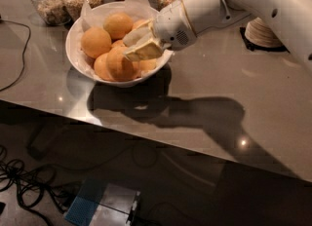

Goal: Pick orange from white bowl

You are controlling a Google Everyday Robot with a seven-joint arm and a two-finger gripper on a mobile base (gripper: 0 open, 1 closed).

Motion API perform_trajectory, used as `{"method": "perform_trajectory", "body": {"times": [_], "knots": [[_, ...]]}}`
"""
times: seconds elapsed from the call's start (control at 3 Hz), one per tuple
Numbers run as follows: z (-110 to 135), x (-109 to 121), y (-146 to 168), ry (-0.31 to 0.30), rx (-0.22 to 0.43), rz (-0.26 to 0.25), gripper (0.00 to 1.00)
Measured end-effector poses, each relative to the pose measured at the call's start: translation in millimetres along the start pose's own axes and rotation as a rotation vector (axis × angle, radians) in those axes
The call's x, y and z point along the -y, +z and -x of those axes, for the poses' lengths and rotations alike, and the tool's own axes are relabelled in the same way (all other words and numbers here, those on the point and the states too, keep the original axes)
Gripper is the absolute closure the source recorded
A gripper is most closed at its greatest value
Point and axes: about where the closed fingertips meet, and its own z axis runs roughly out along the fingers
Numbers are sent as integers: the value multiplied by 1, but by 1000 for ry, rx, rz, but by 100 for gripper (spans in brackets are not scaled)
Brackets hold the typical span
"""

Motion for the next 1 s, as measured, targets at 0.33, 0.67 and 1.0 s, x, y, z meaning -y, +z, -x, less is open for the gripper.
{"method": "perform_trajectory", "body": {"times": [0.33, 0.67, 1.0], "knots": [[0, 0, 0, 0, 0, 0, 100], [2, 0, -1, 0, 0, 0, 73], [4, 1, -3, 1, 0, 1, 50]]}}
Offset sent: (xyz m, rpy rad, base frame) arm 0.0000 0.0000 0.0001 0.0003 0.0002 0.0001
